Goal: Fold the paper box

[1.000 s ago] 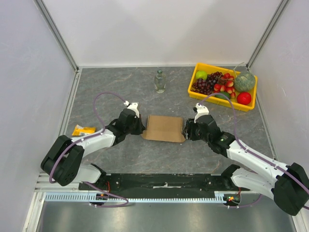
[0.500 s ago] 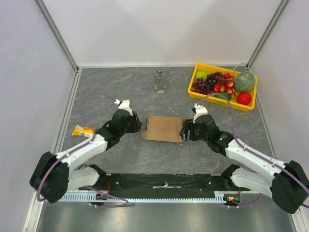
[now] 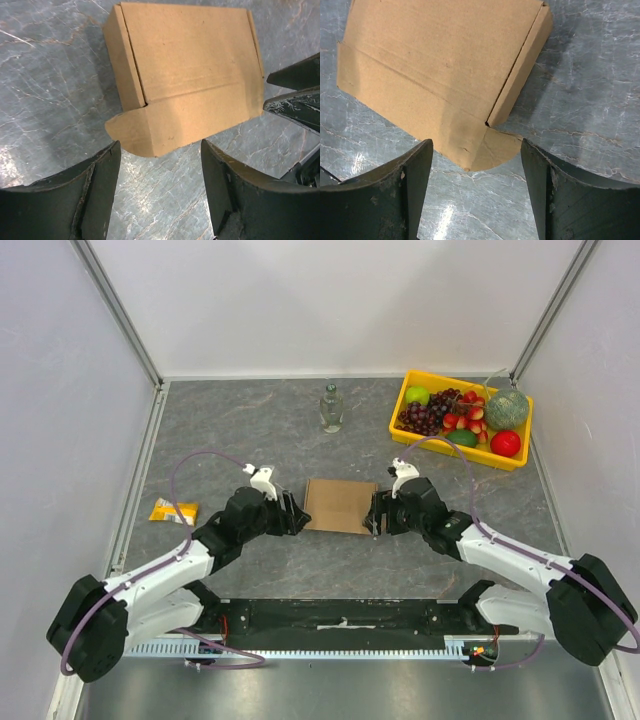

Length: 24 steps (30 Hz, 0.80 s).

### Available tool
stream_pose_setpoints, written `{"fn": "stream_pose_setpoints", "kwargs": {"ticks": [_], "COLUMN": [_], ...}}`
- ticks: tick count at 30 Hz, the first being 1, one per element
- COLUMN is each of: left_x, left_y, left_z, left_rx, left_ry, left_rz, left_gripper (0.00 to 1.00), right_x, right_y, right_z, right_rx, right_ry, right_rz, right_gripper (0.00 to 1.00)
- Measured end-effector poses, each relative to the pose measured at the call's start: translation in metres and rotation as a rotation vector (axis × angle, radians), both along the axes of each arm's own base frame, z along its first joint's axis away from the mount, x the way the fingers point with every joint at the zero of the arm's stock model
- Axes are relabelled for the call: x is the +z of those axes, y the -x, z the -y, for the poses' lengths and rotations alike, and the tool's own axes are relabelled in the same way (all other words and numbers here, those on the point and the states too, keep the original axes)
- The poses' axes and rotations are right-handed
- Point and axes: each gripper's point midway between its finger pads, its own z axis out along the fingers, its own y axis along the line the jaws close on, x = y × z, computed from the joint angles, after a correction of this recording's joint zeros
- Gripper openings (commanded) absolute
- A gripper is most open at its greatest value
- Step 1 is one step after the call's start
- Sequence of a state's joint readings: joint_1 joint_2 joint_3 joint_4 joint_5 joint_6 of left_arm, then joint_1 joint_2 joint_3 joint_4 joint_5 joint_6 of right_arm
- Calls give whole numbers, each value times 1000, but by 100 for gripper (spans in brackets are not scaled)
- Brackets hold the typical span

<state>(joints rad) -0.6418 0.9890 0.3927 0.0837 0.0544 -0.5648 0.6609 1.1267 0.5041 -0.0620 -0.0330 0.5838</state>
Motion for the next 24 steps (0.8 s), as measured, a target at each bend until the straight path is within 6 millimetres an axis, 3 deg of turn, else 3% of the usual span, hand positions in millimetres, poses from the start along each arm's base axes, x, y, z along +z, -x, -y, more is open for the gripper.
{"fn": "stream_pose_setpoints", "kwargs": {"ticks": [14,24], "left_x": [-24,-13], "left_y": [3,-9], "left_z": [13,18], "left_rx": [-39,-27], "left_ry": [-41,-46], "left_rz": [-52,-24], "left_gripper": [72,72], "right_x": [-6,-9], "right_y": [2,2], "right_z": [-6,-7], "right_rx": [24,25], "right_ry": [-23,-20], "right_rz": [-21,-27], "right_gripper": [78,77]}}
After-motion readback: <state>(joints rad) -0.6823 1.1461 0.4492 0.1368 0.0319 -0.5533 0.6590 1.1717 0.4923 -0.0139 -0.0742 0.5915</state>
